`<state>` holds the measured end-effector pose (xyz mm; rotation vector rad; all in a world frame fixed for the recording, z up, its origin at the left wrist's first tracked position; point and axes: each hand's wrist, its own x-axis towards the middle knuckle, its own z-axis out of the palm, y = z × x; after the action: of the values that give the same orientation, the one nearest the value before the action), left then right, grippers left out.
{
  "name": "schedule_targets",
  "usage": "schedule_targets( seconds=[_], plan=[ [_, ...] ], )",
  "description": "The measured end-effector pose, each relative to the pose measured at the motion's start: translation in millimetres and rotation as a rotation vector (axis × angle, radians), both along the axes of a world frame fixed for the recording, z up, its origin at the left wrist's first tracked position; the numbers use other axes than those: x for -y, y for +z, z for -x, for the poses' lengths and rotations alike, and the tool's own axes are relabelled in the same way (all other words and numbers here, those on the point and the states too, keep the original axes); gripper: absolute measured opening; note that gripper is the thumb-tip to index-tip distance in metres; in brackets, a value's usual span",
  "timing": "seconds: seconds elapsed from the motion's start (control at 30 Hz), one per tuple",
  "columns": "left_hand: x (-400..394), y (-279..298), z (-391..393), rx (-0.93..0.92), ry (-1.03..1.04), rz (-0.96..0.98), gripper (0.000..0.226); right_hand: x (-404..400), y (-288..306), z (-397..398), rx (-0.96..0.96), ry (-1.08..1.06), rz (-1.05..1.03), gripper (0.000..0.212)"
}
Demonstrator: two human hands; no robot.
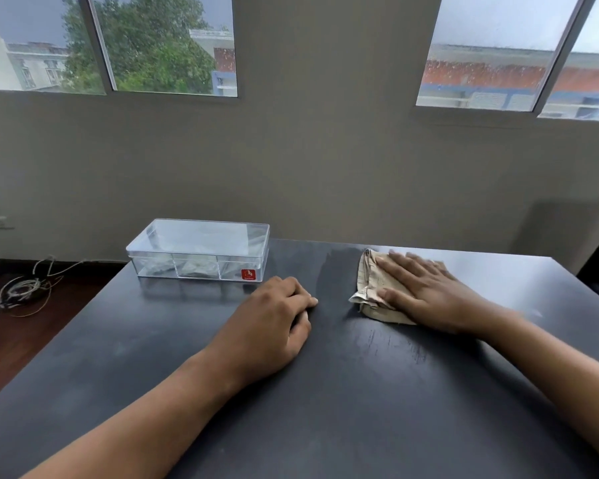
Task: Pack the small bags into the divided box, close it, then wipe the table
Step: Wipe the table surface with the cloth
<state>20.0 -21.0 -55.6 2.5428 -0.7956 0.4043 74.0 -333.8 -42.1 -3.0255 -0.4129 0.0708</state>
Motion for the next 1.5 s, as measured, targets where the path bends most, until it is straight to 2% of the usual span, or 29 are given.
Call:
schedule_targets(
  seconds=[0.17,0.27,0.4,0.5,0.6,0.73,0.93,1.07,1.23,1.4,1.5],
  plan=[
    [0,2,2,-0.026,-0.088,0.018,0.031,-17,-3,72,0.015,0.133,0.004,0.073],
    [6,4,3,-0.046,-0.156,-0.002,0.031,8,0,101,-0.024,0.181,-0.016,0.067],
    [21,8,3,-0.070,-0.194,-0.023,0.032,51,1,81,-0.052,0.026,-0.048,0.055],
    [42,10,3,-0.051,-0.201,-0.062,0.034,50,-2,73,-0.031,-0.068,-0.045,0.058],
    [60,8,3,-0.031,-0.212,-0.084,0.037,31,-1,103,-0.024,-0.044,-0.031,0.062],
    [67,2,1,-0.023,-0.207,-0.093,0.042,40,-2,148,-0.037,0.036,-0.073,0.054],
    [67,-3,4,-0.001,-0.199,-0.192,0.051,83,-1,121,-0.009,-0.126,-0.118,0.040],
    [68,-3,4,0.005,-0.196,-0.200,0.052,56,-5,126,-0.016,-0.211,-0.089,0.051],
    [69,-3,6,0.007,-0.191,-0.208,0.054,40,-5,147,-0.002,-0.178,-0.089,0.066],
    [68,1,9,-0.008,-0.138,-0.232,0.052,55,0,102,-0.053,-0.252,-0.085,0.076],
    [60,3,9,-0.035,0.012,-0.299,0.059,48,0,74,-0.052,-0.317,-0.073,0.082]
  ],
)
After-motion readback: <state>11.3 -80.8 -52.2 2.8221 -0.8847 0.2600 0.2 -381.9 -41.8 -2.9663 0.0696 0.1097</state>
